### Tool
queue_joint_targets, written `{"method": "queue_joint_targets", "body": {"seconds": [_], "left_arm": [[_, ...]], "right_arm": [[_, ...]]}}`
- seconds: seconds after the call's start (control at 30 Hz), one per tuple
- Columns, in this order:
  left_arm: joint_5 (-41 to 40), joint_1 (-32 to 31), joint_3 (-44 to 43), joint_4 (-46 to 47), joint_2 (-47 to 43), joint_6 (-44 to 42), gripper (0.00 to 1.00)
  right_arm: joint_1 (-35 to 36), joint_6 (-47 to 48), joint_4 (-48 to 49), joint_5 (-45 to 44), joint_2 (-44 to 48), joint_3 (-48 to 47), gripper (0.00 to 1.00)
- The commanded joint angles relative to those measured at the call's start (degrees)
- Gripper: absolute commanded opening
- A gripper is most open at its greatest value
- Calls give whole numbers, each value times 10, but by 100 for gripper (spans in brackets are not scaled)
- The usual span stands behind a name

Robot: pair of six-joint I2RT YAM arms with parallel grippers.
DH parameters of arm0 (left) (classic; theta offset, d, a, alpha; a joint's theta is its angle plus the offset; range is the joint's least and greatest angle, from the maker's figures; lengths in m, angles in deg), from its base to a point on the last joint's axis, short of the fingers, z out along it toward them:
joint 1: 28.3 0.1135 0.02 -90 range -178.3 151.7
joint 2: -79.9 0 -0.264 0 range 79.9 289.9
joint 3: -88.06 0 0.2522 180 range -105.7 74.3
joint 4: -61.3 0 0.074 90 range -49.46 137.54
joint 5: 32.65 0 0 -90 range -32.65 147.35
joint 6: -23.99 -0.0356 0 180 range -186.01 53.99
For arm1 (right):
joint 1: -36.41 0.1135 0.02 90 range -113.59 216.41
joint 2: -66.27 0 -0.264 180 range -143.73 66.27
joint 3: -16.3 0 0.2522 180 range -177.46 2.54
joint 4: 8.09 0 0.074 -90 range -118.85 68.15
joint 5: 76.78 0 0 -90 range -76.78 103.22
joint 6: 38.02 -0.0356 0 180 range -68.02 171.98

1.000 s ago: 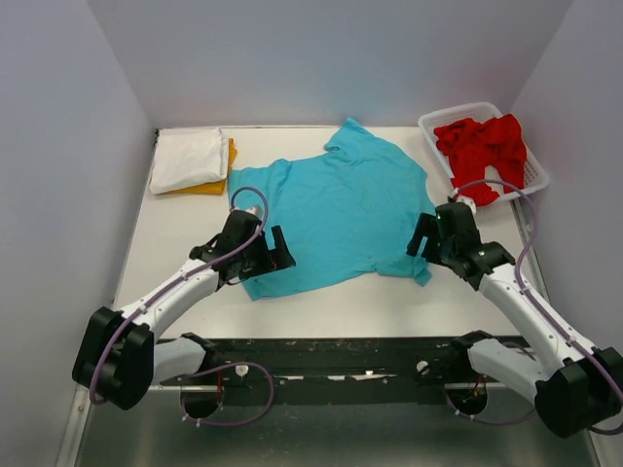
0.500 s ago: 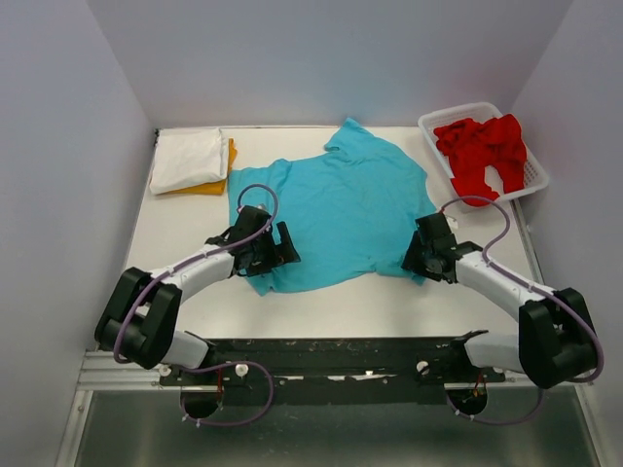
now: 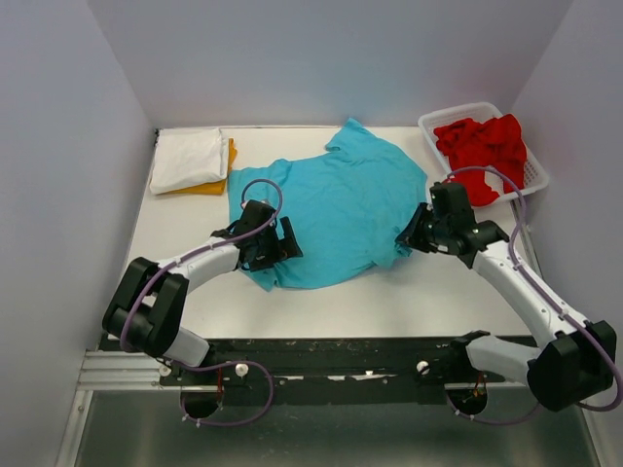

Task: Fold and stack the t-shirts
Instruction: Flatten out the tshirt

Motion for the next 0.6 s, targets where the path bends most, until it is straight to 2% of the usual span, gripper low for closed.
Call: {"method": "queue_joint_targets", "body": {"seconds": [0.0, 0.07, 0.17, 0.23, 0.3, 0.37, 0.43, 0.57], "left_arm": [[-43, 0, -3, -63, 2, -10, 99], [-45, 0, -8, -70, 2, -11, 99], [-55, 0, -11, -87, -8, -14, 98], [-66, 0, -6, -98, -22, -12, 99], [-80, 0, -8, -114, -32, -9, 98], [-77, 0, -10, -121, -43, -9, 99], [-75, 0, -2, -121, -62, -7, 99], [-72, 0, 14, -108, -99, -7, 98]], "right_arm": [[-5, -3, -7, 17, -64, -46, 20], [-16, -3, 14, -29, -112, -61, 20], [-31, -5, -33, -128, -176, -93, 25], [-31, 1, -56, -150, -167, -80, 39], [-31, -2, -49, -165, -123, -46, 57], [-31, 15, -40, -150, -82, -27, 68], [-31, 50, -7, -107, -46, -7, 74], [-30, 86, 70, 16, -20, 48, 73]]}}
